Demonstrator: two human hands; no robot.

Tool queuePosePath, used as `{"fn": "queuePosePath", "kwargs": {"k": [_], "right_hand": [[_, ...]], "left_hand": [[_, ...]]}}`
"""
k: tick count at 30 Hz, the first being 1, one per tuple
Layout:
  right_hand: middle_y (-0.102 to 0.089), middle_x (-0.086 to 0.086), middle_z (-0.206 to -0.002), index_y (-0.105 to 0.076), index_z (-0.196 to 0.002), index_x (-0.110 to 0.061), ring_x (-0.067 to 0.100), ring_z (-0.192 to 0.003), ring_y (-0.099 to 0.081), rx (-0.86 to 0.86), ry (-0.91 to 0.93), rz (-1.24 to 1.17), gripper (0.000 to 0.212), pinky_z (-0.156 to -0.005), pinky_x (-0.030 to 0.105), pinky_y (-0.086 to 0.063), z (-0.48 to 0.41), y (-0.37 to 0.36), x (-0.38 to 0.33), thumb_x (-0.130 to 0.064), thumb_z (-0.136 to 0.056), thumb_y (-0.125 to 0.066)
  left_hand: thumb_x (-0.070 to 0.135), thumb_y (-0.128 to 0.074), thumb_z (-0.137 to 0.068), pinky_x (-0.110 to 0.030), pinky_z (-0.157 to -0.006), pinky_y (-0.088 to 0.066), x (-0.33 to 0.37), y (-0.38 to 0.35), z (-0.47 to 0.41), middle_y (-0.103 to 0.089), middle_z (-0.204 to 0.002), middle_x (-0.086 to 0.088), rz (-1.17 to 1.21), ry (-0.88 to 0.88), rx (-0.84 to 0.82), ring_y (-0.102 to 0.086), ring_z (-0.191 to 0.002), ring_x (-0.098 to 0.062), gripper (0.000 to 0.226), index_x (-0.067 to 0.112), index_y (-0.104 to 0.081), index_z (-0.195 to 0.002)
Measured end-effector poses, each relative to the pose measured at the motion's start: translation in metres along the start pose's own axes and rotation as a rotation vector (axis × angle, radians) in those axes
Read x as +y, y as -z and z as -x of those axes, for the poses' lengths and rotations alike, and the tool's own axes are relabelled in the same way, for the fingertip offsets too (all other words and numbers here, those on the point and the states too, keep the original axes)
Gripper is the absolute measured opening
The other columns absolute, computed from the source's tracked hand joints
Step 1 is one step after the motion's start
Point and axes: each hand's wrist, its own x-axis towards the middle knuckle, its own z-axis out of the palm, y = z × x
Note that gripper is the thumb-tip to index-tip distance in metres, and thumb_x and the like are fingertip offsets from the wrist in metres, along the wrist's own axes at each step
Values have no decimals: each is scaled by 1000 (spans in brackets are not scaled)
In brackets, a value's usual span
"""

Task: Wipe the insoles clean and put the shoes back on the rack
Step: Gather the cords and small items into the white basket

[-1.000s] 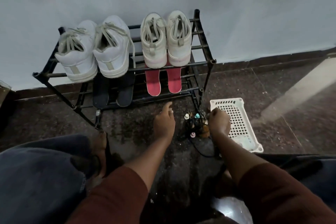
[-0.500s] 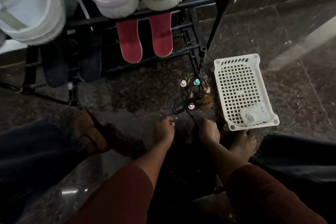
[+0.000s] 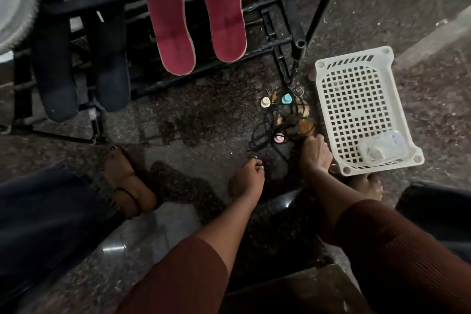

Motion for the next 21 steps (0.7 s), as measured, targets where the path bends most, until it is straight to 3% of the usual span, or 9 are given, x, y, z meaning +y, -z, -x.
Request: {"fn": "queuePosePath", "kwargs": {"k": [5, 9, 12, 15, 18, 21], "right_hand": [[-56, 16, -114, -59, -108, -2, 36, -103, -56, -32, -146, -171, 28, -82, 41, -44, 13, 2, -3, -16, -92, -41], [-62, 20, -103, -59, -98, -7, 38, -97, -56, 52, -121, -341, 23, -85, 43, -41, 43, 14, -12, -25, -85, -51], [-66, 21, -87, -54, -87, -17, 37, -84, -60, 43, -14, -519, 10, -71, 37, -41, 70, 29, -23, -26, -85, -50], [-67, 16, -86, -54, -90, -18, 33, -82, -61, 17, 188, -501, 8, -64, 32, -39, 97, 45, -32, -25, -87, -50], [-67, 18, -92, -57, -102, -10, 36, -86, -60, 44, 379, -378, 19, -74, 41, -44, 124, 59, -37, -18, -87, -50], [-67, 19, -88, -57, -97, -6, 37, -85, -59, 86, 447, -297, 18, -76, 42, -40, 146, 66, -33, -18, -86, -50]], "left_hand": [[20, -54, -92, -26, -74, -46, 7, 1, 4, -70, -107, -4, 93, 20, -7, -64, -98, -24, 21, 22, -66, -109], [17, -53, -94, -28, -80, -47, 24, 7, 15, -71, -104, -9, 273, 14, -25, -65, -98, -25, 19, 12, -68, -106], [31, -44, -99, -36, -87, -49, 49, 24, 28, -70, -103, -15, 401, 42, -82, -65, -98, -30, 36, 6, -69, -104], [50, -29, -100, -36, -90, -48, 77, 55, 40, -68, -100, -10, 664, 105, -309, -62, -98, -25, 56, 9, -67, -100], [43, -30, -101, -24, -68, -50, 93, 95, 48, -71, -68, 1, 956, 82, -509, -66, -71, -13, 46, 13, -62, -88], [26, -35, -103, -21, -62, -45, 99, 134, 61, -63, -62, 8, 972, 13, -434, -63, -55, -3, 30, 18, -59, -87]]}}
